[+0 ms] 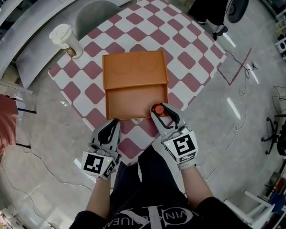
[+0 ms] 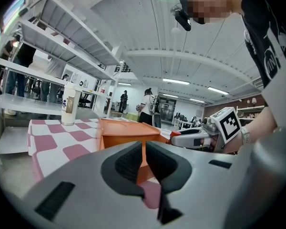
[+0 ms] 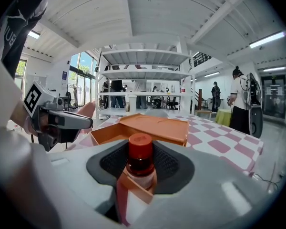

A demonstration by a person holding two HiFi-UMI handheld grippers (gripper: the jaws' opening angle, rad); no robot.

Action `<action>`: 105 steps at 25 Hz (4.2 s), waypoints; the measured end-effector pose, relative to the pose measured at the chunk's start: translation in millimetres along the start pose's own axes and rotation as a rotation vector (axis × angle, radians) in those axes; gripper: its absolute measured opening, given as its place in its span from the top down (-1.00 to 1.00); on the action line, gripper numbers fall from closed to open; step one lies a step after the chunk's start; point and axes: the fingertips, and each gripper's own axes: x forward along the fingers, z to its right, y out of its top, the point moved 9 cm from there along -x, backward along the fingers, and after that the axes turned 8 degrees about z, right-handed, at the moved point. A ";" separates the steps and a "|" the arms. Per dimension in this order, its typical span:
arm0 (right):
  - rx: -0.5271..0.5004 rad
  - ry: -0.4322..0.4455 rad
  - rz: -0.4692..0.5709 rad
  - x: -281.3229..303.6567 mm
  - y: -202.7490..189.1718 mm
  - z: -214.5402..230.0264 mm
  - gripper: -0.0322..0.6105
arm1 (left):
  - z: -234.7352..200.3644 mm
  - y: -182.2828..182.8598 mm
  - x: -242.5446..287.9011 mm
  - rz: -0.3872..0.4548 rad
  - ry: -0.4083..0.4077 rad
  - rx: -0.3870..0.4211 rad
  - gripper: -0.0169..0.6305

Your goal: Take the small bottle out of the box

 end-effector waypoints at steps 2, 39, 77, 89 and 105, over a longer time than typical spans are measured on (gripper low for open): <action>0.015 -0.006 0.013 -0.5 1.4 0.3 0.43 | -1.1 0.8 -1.6 0.003 0.003 -0.001 0.86; 0.037 -0.060 0.136 -6.8 68.3 3.5 0.43 | -24.7 49.0 -11.9 0.117 0.043 -0.004 0.86; 0.002 -0.071 0.237 -17.5 124.7 2.5 0.44 | -33.7 104.1 -1.3 0.200 0.000 -0.001 0.86; -0.001 -0.084 0.266 -22.3 136.8 0.8 0.44 | -32.8 115.5 -1.7 0.215 -0.025 0.003 0.86; -0.009 -0.100 0.300 -25.8 153.7 -1.1 0.44 | -34.7 137.8 -3.8 0.254 -0.027 0.030 0.86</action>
